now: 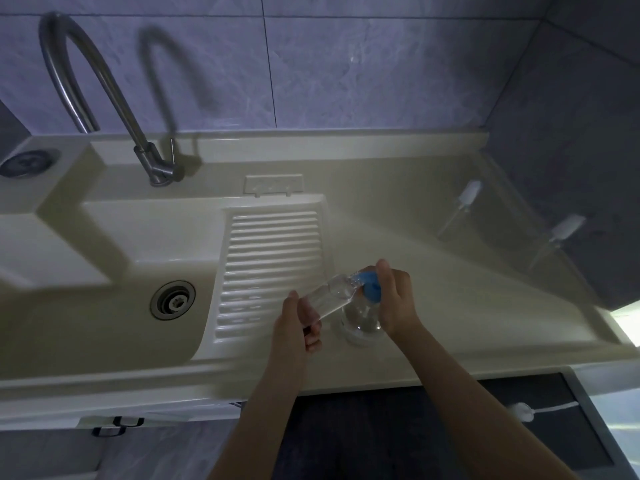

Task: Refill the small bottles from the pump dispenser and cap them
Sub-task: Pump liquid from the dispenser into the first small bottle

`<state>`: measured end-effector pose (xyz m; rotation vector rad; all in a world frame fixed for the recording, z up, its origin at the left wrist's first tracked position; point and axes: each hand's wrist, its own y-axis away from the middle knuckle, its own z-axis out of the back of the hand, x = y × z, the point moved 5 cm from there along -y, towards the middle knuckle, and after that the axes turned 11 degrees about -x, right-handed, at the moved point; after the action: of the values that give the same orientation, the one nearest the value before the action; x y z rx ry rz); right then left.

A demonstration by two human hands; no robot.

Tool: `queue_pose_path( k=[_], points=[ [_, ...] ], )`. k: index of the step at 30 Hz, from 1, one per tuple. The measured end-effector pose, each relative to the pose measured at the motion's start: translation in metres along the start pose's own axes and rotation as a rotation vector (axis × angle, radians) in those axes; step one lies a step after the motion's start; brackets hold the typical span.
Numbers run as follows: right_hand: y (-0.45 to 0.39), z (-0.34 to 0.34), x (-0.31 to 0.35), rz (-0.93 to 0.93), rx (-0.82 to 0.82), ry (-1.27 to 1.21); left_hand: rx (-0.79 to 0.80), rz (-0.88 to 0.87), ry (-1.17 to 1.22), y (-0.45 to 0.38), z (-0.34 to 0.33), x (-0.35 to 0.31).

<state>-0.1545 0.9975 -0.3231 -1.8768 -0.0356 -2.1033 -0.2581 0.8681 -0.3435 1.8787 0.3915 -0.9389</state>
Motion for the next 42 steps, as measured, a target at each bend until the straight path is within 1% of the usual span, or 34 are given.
queue_pose_path(
  k=[3, 6, 13, 20, 26, 31, 36, 40, 42],
  points=[
    [0.000, 0.002, 0.000, 0.005, -0.014, -0.018, 0.011, 0.003, -0.005, 0.000, 0.000, 0.001],
    [0.000, 0.002, 0.002, 0.013, 0.007, -0.062, 0.008, 0.003, 0.001, 0.000, 0.000, 0.001],
    [-0.002, 0.000, 0.007, 0.107, 0.068, -0.073, 0.011, 0.011, -0.022, -0.004, 0.003, 0.004],
    [0.001, 0.001, -0.003, 0.040, 0.037, -0.049, 0.002, -0.004, -0.037, -0.001, 0.003, 0.002],
    [0.002, 0.003, 0.000, 0.059, 0.025, -0.009, -0.016, 0.010, -0.025, 0.001, 0.001, 0.001],
    [0.002, 0.002, 0.007, 0.040, 0.041, -0.118, -0.003, 0.013, -0.031, 0.002, 0.000, 0.001],
    [0.001, 0.002, 0.015, 0.100, 0.077, -0.126, -0.008, 0.020, -0.027, -0.001, 0.000, 0.003],
    [0.000, 0.001, 0.016, 0.109, 0.077, -0.120, 0.003, 0.007, -0.029, -0.001, 0.001, 0.003],
    [0.000, 0.001, 0.010, 0.079, 0.056, -0.094, -0.007, 0.012, -0.030, -0.002, 0.003, 0.002]
  ],
)
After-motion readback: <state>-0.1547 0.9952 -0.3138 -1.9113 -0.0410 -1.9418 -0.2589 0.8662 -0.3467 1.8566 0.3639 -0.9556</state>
